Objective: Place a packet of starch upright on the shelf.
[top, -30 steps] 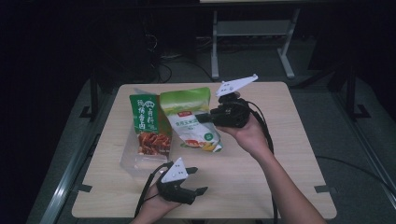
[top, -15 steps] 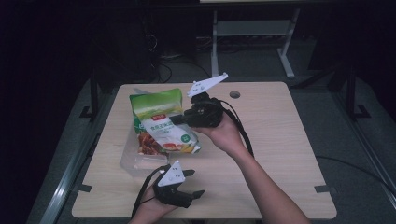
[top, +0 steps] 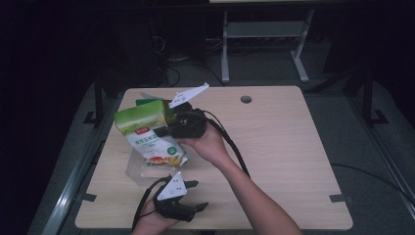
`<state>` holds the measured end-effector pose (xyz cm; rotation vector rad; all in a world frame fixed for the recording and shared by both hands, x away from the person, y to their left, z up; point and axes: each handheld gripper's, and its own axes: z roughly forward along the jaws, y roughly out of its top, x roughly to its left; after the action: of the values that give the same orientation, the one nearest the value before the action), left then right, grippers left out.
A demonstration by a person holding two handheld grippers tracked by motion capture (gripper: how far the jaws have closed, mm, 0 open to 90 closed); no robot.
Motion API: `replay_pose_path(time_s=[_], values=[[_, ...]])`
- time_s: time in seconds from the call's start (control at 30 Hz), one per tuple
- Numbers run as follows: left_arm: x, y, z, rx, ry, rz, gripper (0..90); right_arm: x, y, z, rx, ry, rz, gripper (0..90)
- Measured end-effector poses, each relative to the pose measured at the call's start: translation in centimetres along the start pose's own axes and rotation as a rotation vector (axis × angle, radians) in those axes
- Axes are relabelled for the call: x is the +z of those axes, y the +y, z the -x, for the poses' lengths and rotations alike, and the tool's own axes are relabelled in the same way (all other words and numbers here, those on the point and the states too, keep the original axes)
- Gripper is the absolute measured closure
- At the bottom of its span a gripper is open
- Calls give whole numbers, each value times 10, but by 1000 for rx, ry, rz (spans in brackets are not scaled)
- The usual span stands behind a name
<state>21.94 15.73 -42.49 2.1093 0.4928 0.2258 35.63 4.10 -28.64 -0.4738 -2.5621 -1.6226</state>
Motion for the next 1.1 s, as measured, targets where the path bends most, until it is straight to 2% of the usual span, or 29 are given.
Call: replay_pose_path(time_s=[0.27,0.6,0.7,0.83,1.1], values=[[-5,-5,1,-5,4,-9,281,27,-3,-2,13,41,-12,900],[-7,-10,-2,-24,3,-4,280,49,-7,-2,13,62,-37,899],[-8,-11,-2,-23,6,-7,280,56,-10,-2,14,70,-43,899],[-9,-11,-3,0,3,-12,280,63,-13,-2,20,80,-51,899],[-9,-13,-3,-16,3,-3,280,72,-18,1,21,86,-67,899]])
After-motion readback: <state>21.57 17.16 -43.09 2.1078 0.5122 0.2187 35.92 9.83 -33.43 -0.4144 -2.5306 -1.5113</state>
